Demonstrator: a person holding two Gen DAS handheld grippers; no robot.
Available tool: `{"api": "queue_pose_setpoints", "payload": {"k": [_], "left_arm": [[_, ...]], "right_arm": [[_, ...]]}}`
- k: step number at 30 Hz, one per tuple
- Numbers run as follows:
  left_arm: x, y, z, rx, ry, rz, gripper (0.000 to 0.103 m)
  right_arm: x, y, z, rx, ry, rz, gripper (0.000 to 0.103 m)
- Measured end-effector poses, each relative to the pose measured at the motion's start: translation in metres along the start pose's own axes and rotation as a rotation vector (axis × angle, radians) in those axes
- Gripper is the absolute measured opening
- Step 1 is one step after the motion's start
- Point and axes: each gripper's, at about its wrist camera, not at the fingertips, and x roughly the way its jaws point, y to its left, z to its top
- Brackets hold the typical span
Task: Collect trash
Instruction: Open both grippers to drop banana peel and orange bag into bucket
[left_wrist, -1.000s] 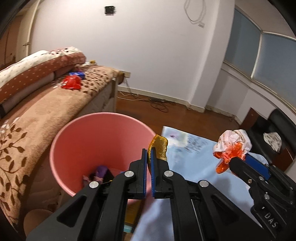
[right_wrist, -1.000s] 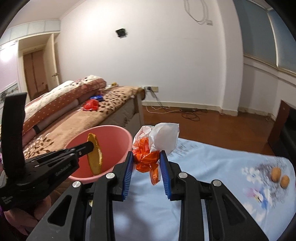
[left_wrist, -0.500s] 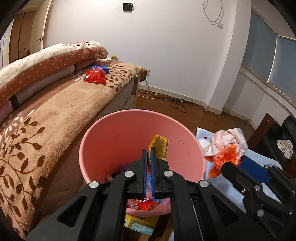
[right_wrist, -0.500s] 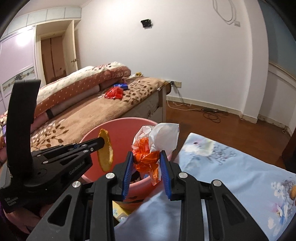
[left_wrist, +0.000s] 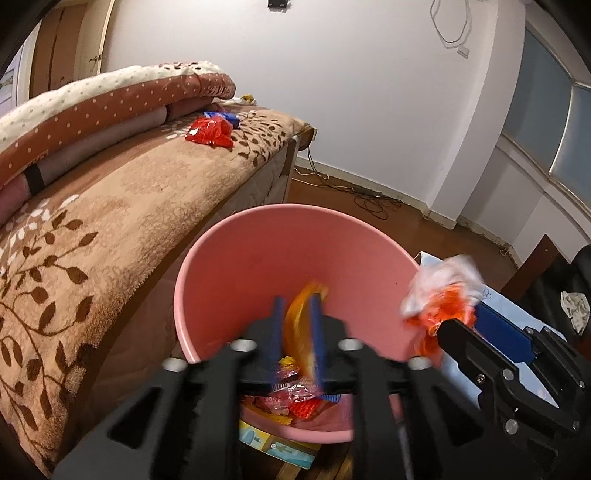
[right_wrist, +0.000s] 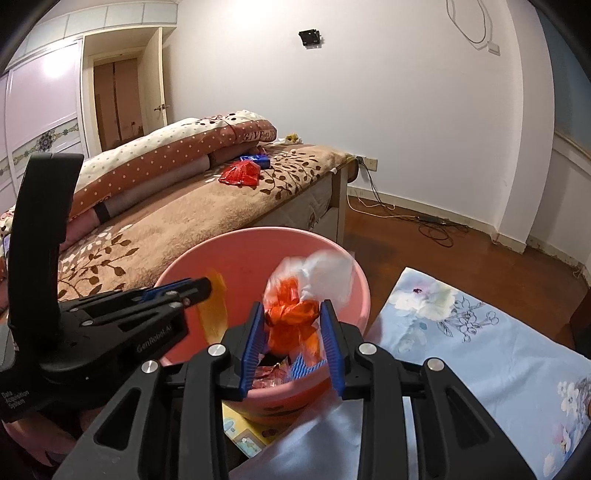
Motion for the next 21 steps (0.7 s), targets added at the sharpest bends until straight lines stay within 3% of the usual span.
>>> {"api": "queue_pose_setpoints", "payload": {"k": [2,21], "left_arm": [[0.0,0.002,0.001,-0.01,-0.006,-0.006,0.036],[-0.009,-0.014,0.003,0.024,-0.013,-0.004,0.037]], "right_arm": [[0.001,0.0,0.0,-0.004,0.0,0.001,0.036],[-0.027,-0.025,-0.009,0.069,-0.001,-0.02,0.038]]}}
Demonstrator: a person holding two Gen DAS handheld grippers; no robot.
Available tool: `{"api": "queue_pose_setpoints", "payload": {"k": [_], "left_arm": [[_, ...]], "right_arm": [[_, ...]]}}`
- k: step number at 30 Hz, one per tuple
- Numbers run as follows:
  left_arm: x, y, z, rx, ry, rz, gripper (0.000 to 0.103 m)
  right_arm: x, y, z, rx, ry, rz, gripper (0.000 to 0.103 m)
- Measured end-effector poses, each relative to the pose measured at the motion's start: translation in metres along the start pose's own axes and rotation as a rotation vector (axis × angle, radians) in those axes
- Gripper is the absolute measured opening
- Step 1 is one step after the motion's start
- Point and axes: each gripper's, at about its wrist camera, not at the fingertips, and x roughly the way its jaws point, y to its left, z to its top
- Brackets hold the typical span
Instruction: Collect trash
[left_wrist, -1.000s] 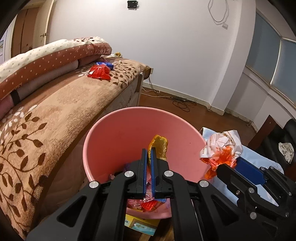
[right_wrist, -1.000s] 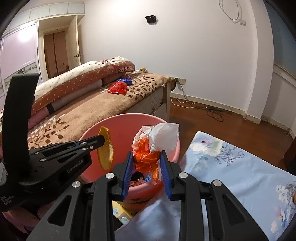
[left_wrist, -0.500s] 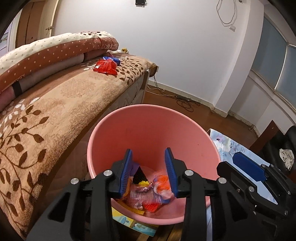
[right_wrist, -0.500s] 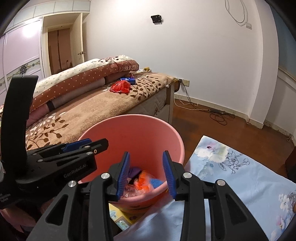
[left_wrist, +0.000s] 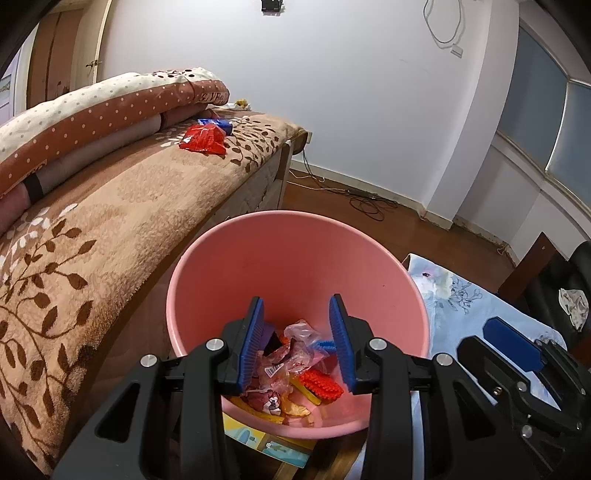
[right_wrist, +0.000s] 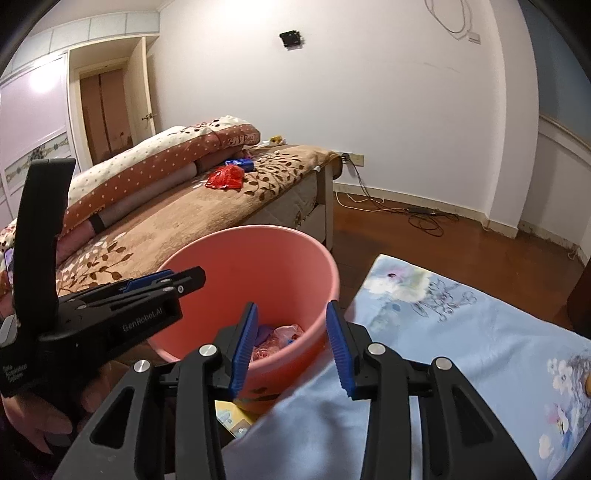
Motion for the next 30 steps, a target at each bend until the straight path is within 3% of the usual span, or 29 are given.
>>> {"api": "queue_pose_setpoints", "payload": {"k": [18,30], "left_arm": [[-0.01,-0.02,0.02,-0.015,-0.024,-0.027,0.037],[-0.001,-0.03,0.021,0.007,0.004,-0.024,0.037]], "right_arm": [[-0.055,-0.04,0.005,0.055,-0.04,-0.071,0.038],[-0.048,-0.052,0.001,0.111,-0.027,-0.062,0.038]]}}
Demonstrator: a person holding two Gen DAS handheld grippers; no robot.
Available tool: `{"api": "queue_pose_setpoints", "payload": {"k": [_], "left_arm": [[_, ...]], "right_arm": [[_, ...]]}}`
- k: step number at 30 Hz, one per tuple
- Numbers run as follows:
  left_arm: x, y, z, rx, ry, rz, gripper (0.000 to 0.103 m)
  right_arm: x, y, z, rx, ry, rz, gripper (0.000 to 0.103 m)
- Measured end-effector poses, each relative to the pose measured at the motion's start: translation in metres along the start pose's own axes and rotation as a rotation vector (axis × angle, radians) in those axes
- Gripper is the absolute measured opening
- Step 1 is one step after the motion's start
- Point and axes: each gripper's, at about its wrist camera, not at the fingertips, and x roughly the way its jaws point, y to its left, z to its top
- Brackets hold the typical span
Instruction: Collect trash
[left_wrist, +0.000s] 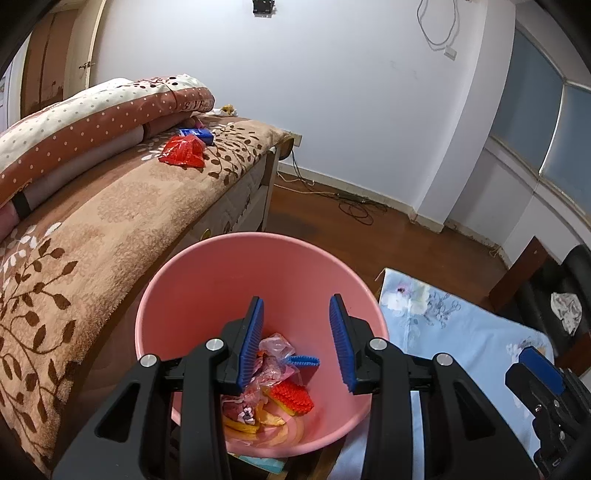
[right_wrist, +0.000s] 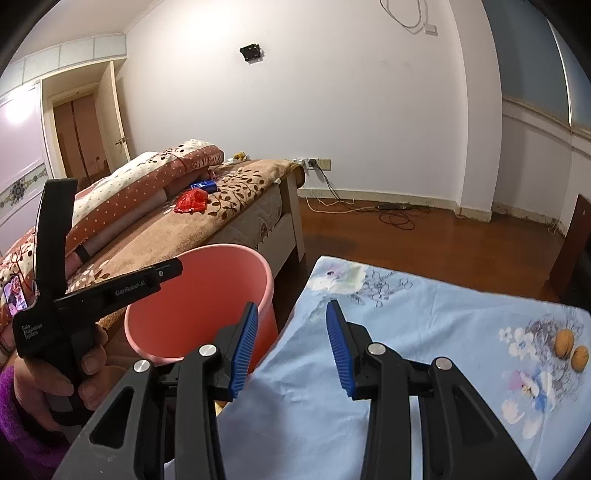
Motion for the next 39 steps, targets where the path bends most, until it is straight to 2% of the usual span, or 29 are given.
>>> {"api": "queue_pose_setpoints", "payload": {"k": [4,7,14,16,18,19,34,37,39], "left_arm": [[0.004,-0.005,0.0,0.028,0.009,0.019,0.038],[0.005,-0.012,0.001,0.049,0.009,0.014,0.049],[0.005,-0.04,0.001,0.136,0.0,0.004,0.05],[0.006,-0.047,0.002,0.155,0.001,-0.005,0.055],[0.006,-0.053,0.002,0.167,0.0,-0.014,0.058],[0.006,-0.056,0.002,0.175,0.0,-0.016,0.059],[0.001,-0.112,-0.005,0.244,0.019,-0.135,0.059],[-0.004,-0.124,-0.007,0.261,0.002,-0.154,0.059],[-0.008,-0.135,-0.009,0.288,-0.015,-0.163,0.059]], "right_arm": [[0.004,-0.004,-0.002,0.02,0.006,0.004,0.038],[0.004,-0.006,0.0,0.032,-0.007,0.006,0.038],[0.0,-0.022,0.001,0.078,-0.025,-0.021,0.038],[-0.002,-0.028,0.0,0.091,-0.027,-0.038,0.038],[-0.004,-0.033,0.0,0.099,-0.028,-0.056,0.043],[-0.006,-0.036,-0.001,0.103,-0.03,-0.068,0.049],[-0.036,-0.071,0.0,0.149,-0.071,-0.208,0.055],[-0.044,-0.076,0.0,0.149,-0.085,-0.236,0.055],[-0.049,-0.08,-0.001,0.154,-0.091,-0.254,0.059]]}}
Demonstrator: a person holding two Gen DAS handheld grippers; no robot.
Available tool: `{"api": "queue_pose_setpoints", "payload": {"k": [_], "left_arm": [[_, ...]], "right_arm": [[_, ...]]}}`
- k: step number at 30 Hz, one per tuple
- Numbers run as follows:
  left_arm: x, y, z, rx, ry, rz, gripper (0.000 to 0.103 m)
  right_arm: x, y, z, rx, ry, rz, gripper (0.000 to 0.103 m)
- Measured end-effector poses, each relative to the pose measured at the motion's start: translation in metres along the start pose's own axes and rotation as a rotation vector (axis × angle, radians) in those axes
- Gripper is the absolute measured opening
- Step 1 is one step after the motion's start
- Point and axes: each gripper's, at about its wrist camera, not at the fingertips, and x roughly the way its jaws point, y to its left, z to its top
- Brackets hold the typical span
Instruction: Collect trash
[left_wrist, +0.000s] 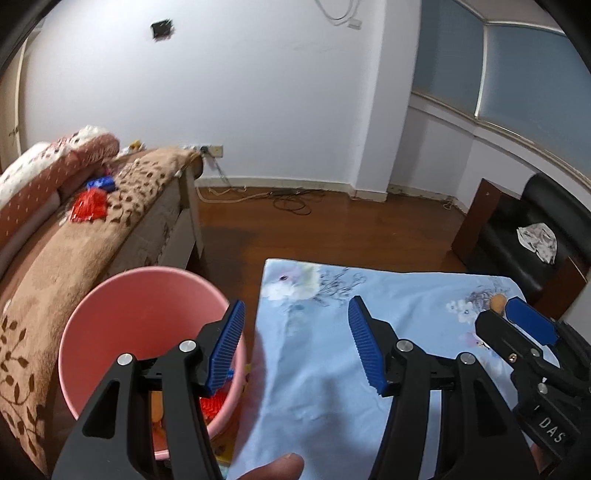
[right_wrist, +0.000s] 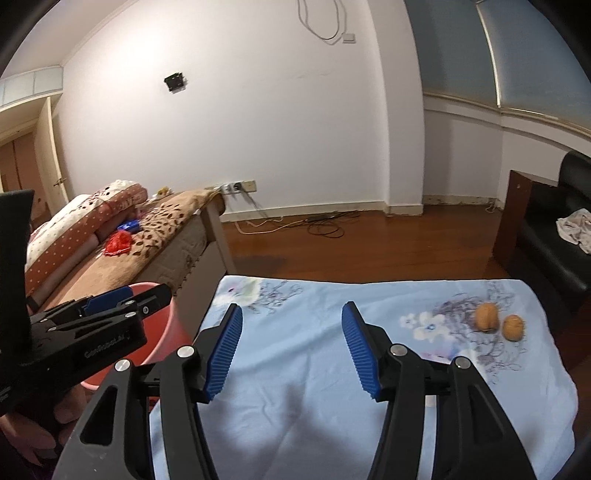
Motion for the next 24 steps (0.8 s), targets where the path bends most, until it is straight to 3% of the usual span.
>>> {"api": "queue_pose_setpoints", "payload": {"k": [10,24], "left_arm": [[-0.008,-0.031,-0.001,0.064,-0.015,-0.045,0.059],[-0.016,-0.037,-0.001,0.072,-0.023,-0.042,0.059]], "right_arm": [[-0.01,-0.022,-0.002,0.047,-0.009,-0.046,0.063],[-0.016,-0.02,-0.003,0.041,-0.012,-0.03,0.063]]}}
